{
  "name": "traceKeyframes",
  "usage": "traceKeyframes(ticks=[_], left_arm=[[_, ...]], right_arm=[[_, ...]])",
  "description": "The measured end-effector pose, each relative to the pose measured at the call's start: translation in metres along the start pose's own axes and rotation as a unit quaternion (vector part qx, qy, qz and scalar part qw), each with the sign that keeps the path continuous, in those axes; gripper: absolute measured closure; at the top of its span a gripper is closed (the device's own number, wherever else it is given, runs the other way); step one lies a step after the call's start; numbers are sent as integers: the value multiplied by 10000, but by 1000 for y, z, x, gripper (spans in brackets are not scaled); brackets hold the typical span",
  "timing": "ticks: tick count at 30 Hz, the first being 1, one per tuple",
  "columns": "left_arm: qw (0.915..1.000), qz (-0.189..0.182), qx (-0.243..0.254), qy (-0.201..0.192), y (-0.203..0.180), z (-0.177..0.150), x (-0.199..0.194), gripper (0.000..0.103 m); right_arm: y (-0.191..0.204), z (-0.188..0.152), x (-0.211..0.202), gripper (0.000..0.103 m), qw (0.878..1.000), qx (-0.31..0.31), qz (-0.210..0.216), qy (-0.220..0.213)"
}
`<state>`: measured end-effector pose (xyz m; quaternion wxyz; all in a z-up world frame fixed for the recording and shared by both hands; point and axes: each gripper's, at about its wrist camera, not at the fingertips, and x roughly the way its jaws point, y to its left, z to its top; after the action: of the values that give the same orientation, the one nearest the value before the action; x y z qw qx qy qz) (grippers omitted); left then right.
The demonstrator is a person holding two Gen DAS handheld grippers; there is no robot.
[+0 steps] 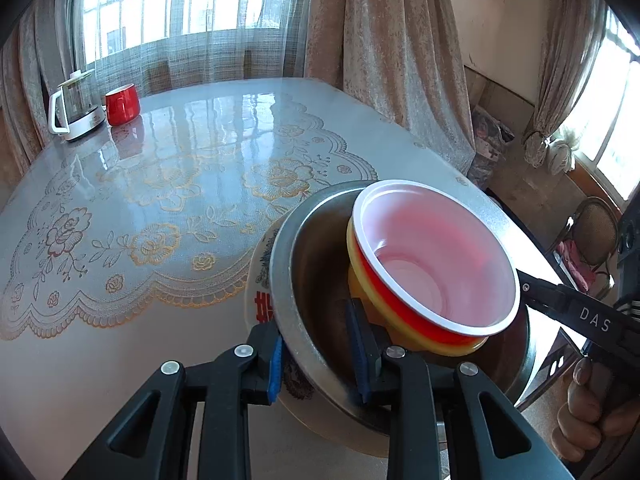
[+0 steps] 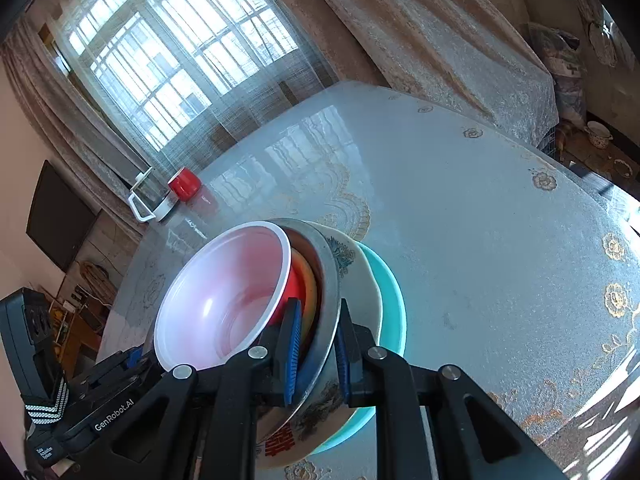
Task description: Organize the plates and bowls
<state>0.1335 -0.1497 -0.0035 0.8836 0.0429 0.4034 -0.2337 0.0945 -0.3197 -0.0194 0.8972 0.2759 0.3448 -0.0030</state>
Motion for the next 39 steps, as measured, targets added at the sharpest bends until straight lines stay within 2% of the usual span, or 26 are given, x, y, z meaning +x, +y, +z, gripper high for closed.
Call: traceKeyframes(ticks=[17, 22, 34, 39], left_arm=[[9998, 167, -112, -10, -2, -4, -2, 74], [9997, 121, -223, -3, 0, -5, -4, 74], [9991, 272, -308, -131, -2, -12, -11, 72], [9986, 367, -276, -251, -3, -14, -19, 72]], right_arm=[[1, -2, -1, 86, 9999, -47, -100, -8], [5, -4, -4, 82, 9998, -105, -153, -50], [6, -7, -9, 82, 9996, -114, -233, -96], [6, -8, -14, 78, 9994, -129, -272, -151]])
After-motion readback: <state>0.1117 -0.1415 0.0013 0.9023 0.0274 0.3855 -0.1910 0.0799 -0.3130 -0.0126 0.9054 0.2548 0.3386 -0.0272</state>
